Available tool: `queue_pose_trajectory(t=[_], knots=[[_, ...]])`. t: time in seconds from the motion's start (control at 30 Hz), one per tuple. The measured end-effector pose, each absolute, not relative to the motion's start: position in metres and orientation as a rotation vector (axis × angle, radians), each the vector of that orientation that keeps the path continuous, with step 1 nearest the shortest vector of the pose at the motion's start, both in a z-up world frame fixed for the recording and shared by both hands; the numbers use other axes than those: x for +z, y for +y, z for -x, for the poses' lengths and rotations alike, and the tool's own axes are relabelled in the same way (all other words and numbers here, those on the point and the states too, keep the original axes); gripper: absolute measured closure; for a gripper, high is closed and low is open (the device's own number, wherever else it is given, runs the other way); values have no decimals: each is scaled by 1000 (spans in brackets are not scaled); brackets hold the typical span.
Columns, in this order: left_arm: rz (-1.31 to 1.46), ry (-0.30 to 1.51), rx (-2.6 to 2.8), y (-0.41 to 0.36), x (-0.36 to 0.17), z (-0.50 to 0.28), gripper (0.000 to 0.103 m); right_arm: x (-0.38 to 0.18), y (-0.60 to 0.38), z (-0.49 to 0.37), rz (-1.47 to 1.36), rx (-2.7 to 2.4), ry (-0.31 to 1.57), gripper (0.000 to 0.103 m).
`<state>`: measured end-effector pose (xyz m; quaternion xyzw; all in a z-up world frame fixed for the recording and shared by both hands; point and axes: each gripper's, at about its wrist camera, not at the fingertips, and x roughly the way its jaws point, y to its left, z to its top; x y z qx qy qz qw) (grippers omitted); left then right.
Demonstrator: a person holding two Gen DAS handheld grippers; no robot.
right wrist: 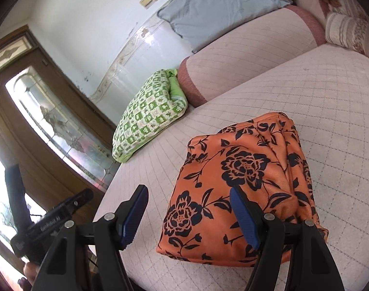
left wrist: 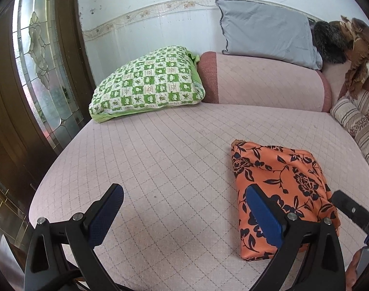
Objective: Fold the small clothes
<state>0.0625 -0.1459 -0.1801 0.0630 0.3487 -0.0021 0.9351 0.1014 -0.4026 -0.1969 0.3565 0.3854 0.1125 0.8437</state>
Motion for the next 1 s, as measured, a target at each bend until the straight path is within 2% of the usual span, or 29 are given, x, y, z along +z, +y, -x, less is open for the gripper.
queue_pose_trajectory(t=[0.43,1.0], knots=[[-145,711,-17,-157,-179,-59,2,-190,-425,-78,-727,207,780,30],[-104,782,-152,-194,-237,-111,2,-218,-469,-100,-772,85,861,30]])
